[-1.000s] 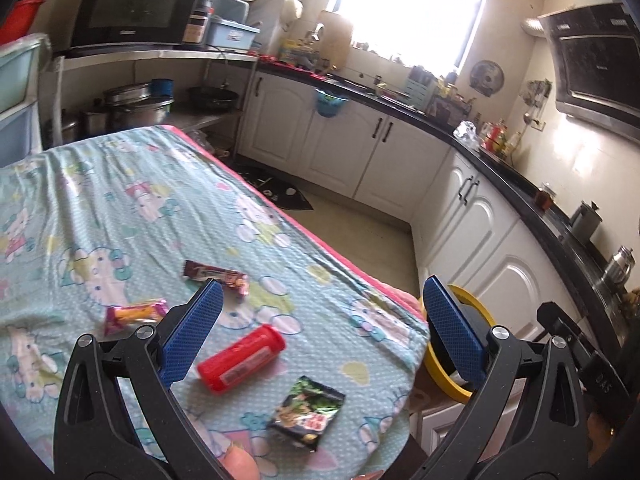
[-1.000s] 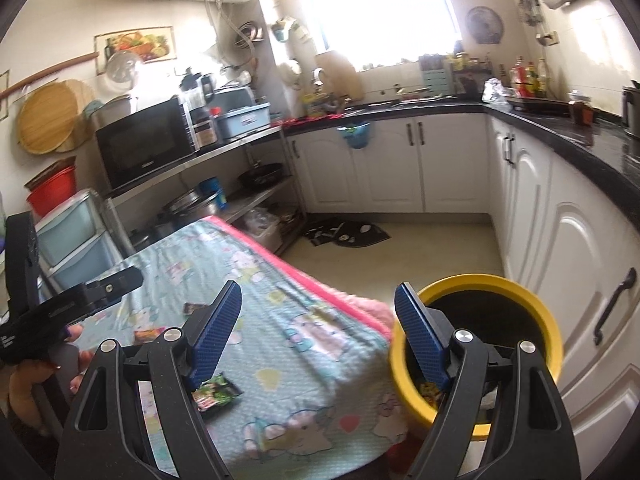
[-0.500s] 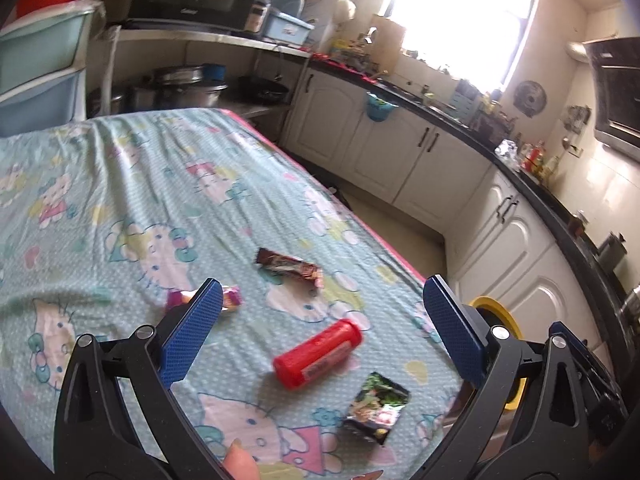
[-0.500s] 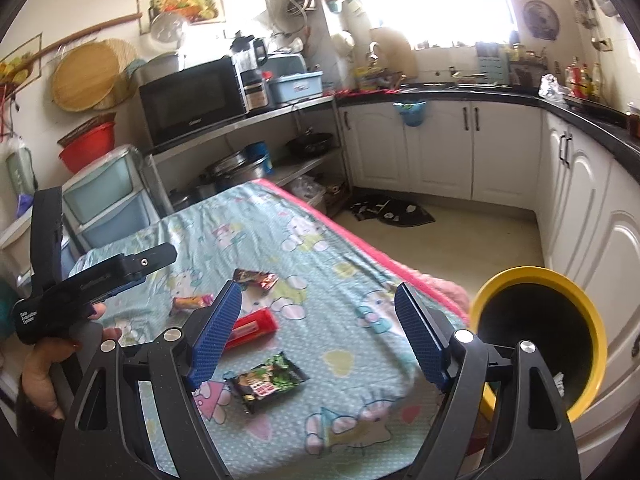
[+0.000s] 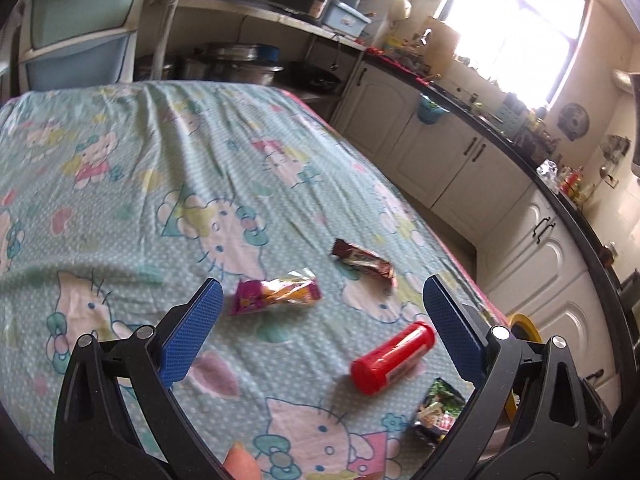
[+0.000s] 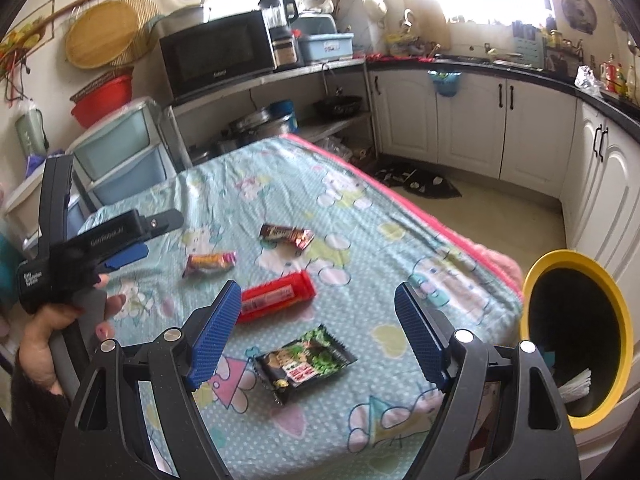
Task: Collect trash
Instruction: 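Move both tools back toward the red tube and snack packet, then grasp the green snack packet with the right tool while the left tool grasps a pink wrapper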
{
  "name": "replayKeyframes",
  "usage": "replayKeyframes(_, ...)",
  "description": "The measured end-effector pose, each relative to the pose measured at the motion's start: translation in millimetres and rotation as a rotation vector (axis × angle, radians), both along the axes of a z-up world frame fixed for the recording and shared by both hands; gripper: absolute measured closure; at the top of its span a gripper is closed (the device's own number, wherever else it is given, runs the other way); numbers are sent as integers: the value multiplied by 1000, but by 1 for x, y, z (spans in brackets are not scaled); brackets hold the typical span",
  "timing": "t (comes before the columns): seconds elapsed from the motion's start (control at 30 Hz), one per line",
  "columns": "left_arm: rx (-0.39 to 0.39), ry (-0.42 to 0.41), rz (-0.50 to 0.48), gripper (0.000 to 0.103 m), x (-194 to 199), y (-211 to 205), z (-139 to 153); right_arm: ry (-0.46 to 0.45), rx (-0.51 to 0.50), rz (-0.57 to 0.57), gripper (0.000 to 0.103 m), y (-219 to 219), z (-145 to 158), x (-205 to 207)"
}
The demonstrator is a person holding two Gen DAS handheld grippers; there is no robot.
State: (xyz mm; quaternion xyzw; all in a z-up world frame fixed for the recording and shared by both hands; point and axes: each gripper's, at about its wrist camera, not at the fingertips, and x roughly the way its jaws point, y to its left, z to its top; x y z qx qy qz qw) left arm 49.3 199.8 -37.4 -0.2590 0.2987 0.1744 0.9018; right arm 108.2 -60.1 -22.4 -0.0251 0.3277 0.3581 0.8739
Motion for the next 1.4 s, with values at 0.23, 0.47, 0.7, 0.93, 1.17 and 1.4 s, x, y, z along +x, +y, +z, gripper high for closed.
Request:
replayKeyframes(0.23,-33,38,21,11,1,9,-21,33,-42,22,27,11,-18,-2)
replayKeyframes(0.47,-106,62,23,11,8,15,-44,70,-75,22,27,15,-39,4)
replayKeyframes(0.7,-210,53,63,11,20,33,-58,111,-93,11,27,15,-56,14)
replayKeyframes(0.93,-233,72,137,47,32,45,-64,165,-98,24,30,23,-70,25)
replayKeyframes(1.17,-184,95,154,75,34,50,-68,207,-119,49,49,31,-83,26)
replayKeyframes(1.4,-188,66,130,83,27,51,-69,203,-109,84,85,32,-82,22)
